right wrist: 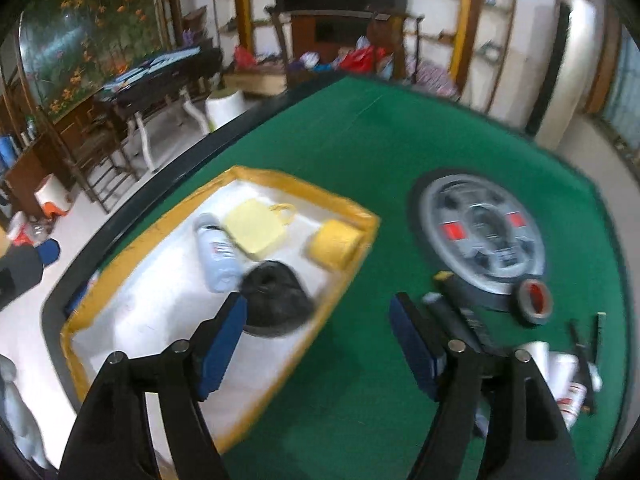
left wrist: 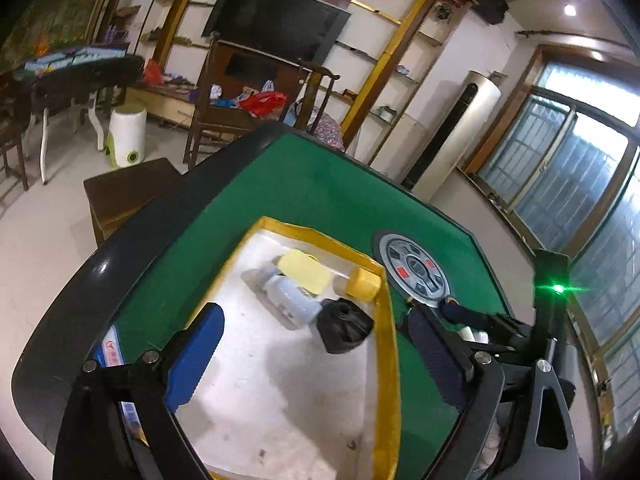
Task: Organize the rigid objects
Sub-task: 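Grasp the purple-capped black marker with the left tool, then grasp a black marker with the right tool while the left tool holds its marker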
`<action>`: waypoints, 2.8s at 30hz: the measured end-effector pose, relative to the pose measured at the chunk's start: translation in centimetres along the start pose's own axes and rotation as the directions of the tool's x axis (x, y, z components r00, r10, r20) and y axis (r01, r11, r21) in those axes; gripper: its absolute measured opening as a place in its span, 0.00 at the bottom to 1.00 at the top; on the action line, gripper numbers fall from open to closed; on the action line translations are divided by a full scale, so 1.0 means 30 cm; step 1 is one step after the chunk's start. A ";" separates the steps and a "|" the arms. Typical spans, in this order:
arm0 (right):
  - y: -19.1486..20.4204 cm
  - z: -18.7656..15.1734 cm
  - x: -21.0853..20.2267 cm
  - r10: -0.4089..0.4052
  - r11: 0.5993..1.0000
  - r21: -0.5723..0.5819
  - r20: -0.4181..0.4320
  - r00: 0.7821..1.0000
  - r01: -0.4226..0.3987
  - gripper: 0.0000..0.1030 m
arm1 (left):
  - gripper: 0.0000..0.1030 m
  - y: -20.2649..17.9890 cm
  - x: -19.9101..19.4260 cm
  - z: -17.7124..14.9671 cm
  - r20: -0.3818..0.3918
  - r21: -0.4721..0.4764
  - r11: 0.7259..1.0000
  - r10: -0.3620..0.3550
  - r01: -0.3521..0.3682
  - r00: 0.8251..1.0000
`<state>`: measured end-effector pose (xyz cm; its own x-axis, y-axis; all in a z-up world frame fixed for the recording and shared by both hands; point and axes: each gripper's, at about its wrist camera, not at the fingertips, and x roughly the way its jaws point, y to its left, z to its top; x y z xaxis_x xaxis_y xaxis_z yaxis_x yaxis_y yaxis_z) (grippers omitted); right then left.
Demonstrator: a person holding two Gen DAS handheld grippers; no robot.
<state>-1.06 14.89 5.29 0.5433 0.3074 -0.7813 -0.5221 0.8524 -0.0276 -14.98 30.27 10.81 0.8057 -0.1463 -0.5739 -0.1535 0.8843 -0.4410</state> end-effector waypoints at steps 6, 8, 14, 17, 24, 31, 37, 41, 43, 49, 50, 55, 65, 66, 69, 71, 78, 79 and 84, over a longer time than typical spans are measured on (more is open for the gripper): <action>-0.187 -0.131 -0.125 -0.117 0.990 0.088 0.098 0.988 0.108 0.75 | 0.93 -0.155 0.005 -0.050 -0.035 0.075 0.997 -0.028 0.030 0.999; -0.267 -0.170 -0.148 -0.178 0.979 0.121 0.120 0.977 0.164 0.83 | 0.93 -0.217 0.013 -0.069 -0.063 0.102 0.993 -0.054 0.060 0.997; -0.633 -0.313 -0.209 -0.265 0.916 0.342 0.117 0.957 0.212 0.84 | 0.92 -0.420 0.102 -0.159 -0.186 0.218 0.969 -0.072 0.112 0.980; -0.811 -0.372 -0.209 -0.267 0.855 0.482 0.090 0.960 0.192 0.84 | 0.92 -0.494 0.189 -0.202 -0.257 0.217 0.966 -0.081 0.139 0.963; -1.084 -0.507 -0.161 -0.286 0.724 0.675 0.107 0.952 0.141 0.84 | 0.92 -0.600 0.441 -0.295 -0.374 0.227 0.973 0.060 0.029 0.926; -1.095 -0.516 -0.141 -0.190 0.728 0.684 0.146 0.971 0.040 0.84 | 0.93 -0.670 0.670 -0.309 -0.307 0.332 0.929 0.272 -0.165 0.912; -1.085 -0.515 -0.136 -0.175 0.733 0.679 0.153 0.973 0.025 0.84 | 0.87 -0.626 0.633 -0.369 -0.307 0.419 0.893 0.309 -0.164 0.900; -1.075 -0.520 -0.138 -0.155 0.738 0.675 0.151 0.976 0.013 0.84 | 0.84 -0.582 0.593 -0.367 -0.327 0.407 0.902 0.293 -0.146 0.898; -1.070 -0.520 -0.134 -0.149 0.741 0.671 0.148 0.978 0.012 0.84 | 0.84 -0.603 0.601 -0.381 -0.308 0.429 0.890 0.304 -0.154 0.901; -1.091 -0.533 -0.143 -0.186 0.725 0.687 0.137 0.973 0.042 0.84 | 0.97 -0.652 0.670 -0.376 -0.295 0.428 0.891 0.294 -0.149 0.909; -1.099 -0.539 -0.145 -0.190 0.715 0.697 0.138 0.972 0.041 0.84 | 0.99 -0.656 0.677 -0.377 -0.289 0.428 0.891 0.292 -0.150 0.912; -1.129 -0.560 -0.138 -0.191 0.682 0.730 0.124 0.974 0.041 0.84 | 0.21 -0.663 0.652 -0.364 -0.238 0.439 0.889 0.252 -0.128 0.938; -1.148 -0.572 -0.110 -0.210 0.665 0.742 0.074 0.975 0.087 0.84 | 0.14 -0.600 0.465 -0.337 -0.245 0.334 0.943 0.075 0.012 0.967; -1.146 -0.575 -0.109 -0.214 0.664 0.742 0.067 0.975 0.094 0.84 | 0.14 -0.607 0.442 -0.336 -0.233 0.343 0.939 0.069 0.015 0.970; -1.147 -0.586 -0.107 -0.227 0.657 0.746 0.051 0.972 0.114 0.84 | 0.14 -0.613 0.391 -0.338 -0.221 0.349 0.936 0.034 0.046 0.975; -1.148 -0.591 -0.102 -0.232 0.653 0.747 0.040 0.972 0.126 0.84 | 0.14 -0.609 0.368 -0.339 -0.219 0.352 0.934 0.022 0.058 0.975; -1.140 -0.587 -0.084 -0.263 0.655 0.736 0.005 0.965 0.174 0.84 | 0.14 -0.562 0.340 -0.348 -0.242 0.303 0.950 -0.003 0.079 0.970; -1.138 -0.585 -0.084 -0.269 0.656 0.732 0.003 0.963 0.181 0.84 | 0.14 -0.556 0.332 -0.351 -0.247 0.293 0.953 -0.004 0.078 0.969; -1.097 -0.545 -0.064 -0.287 0.711 0.669 -0.006 0.958 0.218 0.84 | 0.14 -0.546 0.267 -0.350 -0.228 0.299 0.951 -0.013 0.083 0.974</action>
<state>4.34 -20.67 -2.50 0.6662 0.0469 -0.7443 0.1872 0.9556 0.2277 -12.00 9.95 6.20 0.6560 -0.2553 -0.7103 0.0923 0.9611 -0.2603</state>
